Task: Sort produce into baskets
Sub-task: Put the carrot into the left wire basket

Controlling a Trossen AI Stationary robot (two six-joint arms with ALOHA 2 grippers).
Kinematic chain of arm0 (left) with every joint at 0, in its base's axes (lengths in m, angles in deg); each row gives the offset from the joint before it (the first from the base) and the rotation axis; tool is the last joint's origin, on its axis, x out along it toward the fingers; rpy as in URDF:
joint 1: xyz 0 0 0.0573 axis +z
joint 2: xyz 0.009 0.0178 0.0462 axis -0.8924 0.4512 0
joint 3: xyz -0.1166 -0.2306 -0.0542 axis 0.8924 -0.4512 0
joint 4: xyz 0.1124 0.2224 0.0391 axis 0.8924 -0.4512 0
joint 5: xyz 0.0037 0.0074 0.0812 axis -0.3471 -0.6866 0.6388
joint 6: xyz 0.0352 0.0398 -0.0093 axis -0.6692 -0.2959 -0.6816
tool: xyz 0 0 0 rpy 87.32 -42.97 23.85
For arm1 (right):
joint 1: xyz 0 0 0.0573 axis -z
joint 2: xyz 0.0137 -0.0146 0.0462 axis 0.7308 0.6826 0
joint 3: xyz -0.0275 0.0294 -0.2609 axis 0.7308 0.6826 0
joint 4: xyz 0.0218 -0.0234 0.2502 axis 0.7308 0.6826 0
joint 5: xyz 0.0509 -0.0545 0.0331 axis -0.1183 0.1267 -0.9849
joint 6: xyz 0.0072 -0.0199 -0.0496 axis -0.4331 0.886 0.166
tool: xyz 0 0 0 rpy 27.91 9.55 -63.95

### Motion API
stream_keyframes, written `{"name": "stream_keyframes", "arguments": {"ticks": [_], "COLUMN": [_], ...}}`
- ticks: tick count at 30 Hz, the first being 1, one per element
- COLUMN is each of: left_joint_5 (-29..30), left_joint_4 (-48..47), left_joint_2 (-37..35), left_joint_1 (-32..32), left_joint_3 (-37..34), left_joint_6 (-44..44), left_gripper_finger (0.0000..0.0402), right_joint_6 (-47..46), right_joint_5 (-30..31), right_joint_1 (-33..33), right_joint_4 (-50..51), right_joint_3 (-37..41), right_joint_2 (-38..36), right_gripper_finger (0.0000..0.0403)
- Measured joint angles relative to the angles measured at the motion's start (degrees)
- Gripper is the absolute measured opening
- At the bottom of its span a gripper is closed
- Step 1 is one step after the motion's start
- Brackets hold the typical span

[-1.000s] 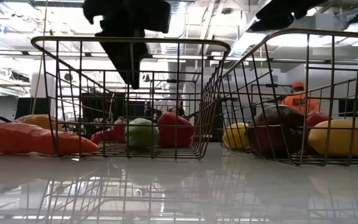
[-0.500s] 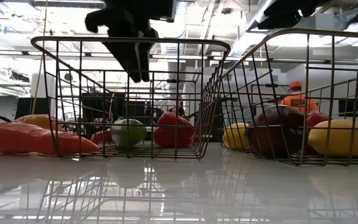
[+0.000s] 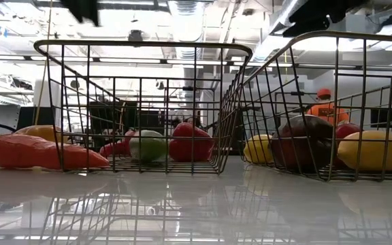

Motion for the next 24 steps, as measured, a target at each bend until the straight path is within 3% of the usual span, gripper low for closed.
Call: {"name": "stream_keyframes", "arguments": {"ticks": [4,11,19,24], "left_joint_5": [0.13,-7.97,-10.32,-10.90], "left_joint_4": [-1.59,0.20,16.53,18.75], "left_joint_2": [-2.20,-5.22,-5.61,-5.61], "left_joint_1": [-6.23,-12.19,-11.18,-7.01], "left_joint_3": [-3.96,-13.44,-28.83,-33.29], "left_joint_6": [12.26,27.41,28.98,28.27], "left_gripper_finger": [0.0204,0.0204,0.0204,0.0204], "right_joint_6": [-0.04,-0.72,-1.96,-2.10], "right_joint_5": [0.01,0.00,0.00,0.02], "right_joint_1": [0.49,-0.73,-3.79,-4.98], "right_joint_4": [-0.86,-3.74,-3.67,-3.66], "right_joint_3": [0.42,0.42,0.42,0.42], "right_joint_2": [0.01,0.00,0.03,0.06], "right_gripper_finger": [0.0388,0.0388,0.0388,0.0388]}}
